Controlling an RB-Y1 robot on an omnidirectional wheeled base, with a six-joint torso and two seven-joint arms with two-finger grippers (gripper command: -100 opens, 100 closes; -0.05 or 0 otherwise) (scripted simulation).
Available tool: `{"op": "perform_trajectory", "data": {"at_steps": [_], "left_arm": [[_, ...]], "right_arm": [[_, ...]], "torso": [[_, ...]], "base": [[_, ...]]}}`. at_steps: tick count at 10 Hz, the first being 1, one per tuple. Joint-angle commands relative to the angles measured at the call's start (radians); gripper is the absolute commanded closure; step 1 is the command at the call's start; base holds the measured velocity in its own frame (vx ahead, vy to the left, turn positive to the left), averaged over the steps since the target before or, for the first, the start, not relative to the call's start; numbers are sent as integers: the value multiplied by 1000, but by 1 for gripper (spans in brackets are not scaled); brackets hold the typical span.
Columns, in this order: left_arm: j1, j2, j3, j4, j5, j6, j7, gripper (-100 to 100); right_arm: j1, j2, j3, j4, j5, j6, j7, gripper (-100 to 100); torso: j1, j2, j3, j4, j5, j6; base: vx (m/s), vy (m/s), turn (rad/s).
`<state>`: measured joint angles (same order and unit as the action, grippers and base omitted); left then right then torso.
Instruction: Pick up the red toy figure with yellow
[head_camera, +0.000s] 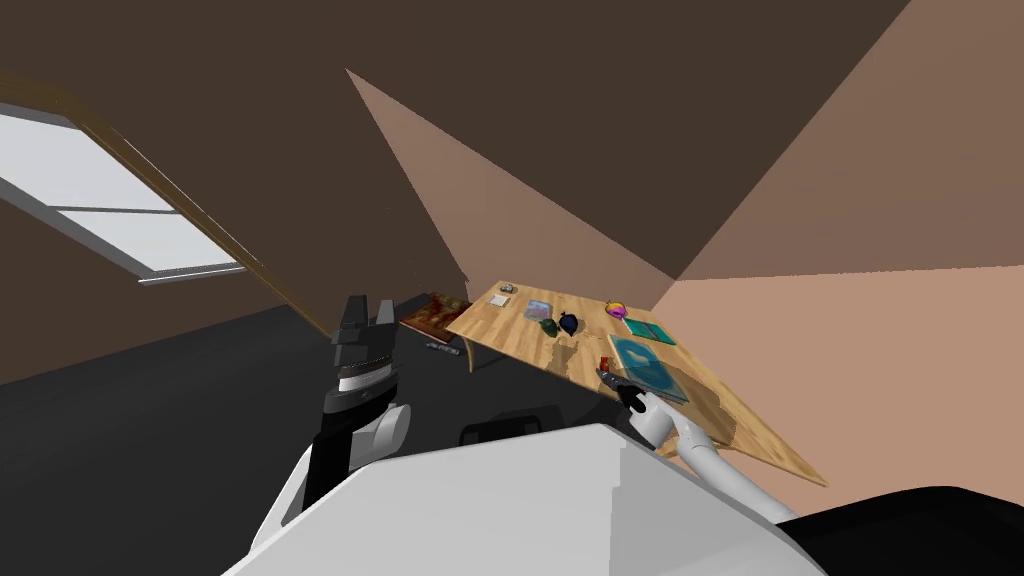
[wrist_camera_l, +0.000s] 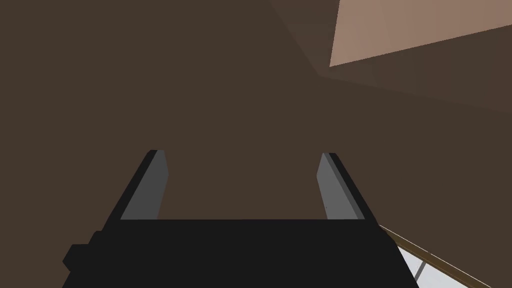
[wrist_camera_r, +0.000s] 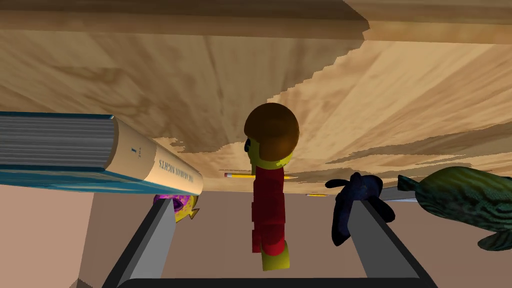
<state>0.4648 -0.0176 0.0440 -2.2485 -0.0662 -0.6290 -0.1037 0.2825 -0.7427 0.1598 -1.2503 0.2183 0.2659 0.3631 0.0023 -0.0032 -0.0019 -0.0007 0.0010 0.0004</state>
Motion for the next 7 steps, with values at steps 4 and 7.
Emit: {"op": "perform_trajectory", "data": {"at_steps": [4,7], "left_arm": [[0,0,0,0,0,0,0,0],[0,0,0,0,0,0,0,0]], "right_arm": [[-67,-1,28,74,44,-39,-26,-100],[-132,8,49,148,84,-79,-57,-100]], "torso": [[-2,4,2,1,0,0],[-1,3,2,1,0,1]], "base": [[25,15,-25],[16,23,-116]]}}
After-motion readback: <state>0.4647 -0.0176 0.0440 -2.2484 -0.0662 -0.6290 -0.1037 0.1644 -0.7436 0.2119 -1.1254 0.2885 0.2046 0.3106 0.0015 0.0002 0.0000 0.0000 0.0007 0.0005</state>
